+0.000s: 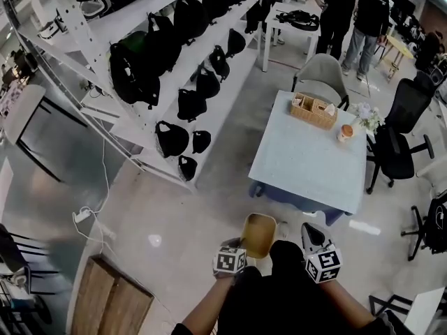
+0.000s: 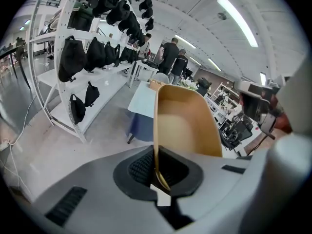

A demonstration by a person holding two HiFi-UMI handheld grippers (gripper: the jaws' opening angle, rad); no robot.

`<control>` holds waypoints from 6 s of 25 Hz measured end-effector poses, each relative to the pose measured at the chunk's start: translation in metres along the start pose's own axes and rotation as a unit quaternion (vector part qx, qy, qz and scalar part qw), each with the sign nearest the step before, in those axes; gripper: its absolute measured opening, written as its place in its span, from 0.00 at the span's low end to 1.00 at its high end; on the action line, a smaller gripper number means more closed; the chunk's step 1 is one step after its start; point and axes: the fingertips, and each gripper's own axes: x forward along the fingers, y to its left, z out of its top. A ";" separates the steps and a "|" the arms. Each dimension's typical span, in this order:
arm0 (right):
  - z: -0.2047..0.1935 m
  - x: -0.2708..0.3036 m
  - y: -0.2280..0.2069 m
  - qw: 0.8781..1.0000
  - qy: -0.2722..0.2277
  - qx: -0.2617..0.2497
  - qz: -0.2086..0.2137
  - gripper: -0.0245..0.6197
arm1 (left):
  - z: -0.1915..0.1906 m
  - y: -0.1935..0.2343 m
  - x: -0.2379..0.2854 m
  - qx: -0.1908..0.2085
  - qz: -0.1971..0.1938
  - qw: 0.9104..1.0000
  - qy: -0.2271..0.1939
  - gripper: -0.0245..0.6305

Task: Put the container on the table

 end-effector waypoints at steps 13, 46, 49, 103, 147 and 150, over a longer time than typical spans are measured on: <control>0.018 0.056 -0.001 0.999 -0.023 0.020 0.036 0.04 | 0.022 0.027 0.007 -0.024 0.002 1.000 -0.013 0.06; 0.071 0.234 -0.282 0.996 -0.011 0.087 0.020 0.04 | 0.278 0.020 0.249 0.023 0.027 0.996 0.082 0.06; 0.072 0.250 -0.287 0.996 -0.002 0.082 0.031 0.04 | 0.291 0.026 0.265 0.021 0.033 0.995 0.087 0.06; 0.027 0.305 -0.381 0.979 0.114 0.148 -0.082 0.04 | 0.353 0.045 0.516 0.044 -0.016 0.982 0.185 0.06; 0.110 0.215 -0.410 0.986 -0.034 0.113 -0.117 0.04 | 0.517 -0.115 0.153 0.111 -0.035 0.950 -0.291 0.32; 0.125 0.205 -0.417 0.984 -0.050 0.117 -0.127 0.04 | 0.527 -0.119 0.134 0.111 -0.037 0.942 -0.316 0.17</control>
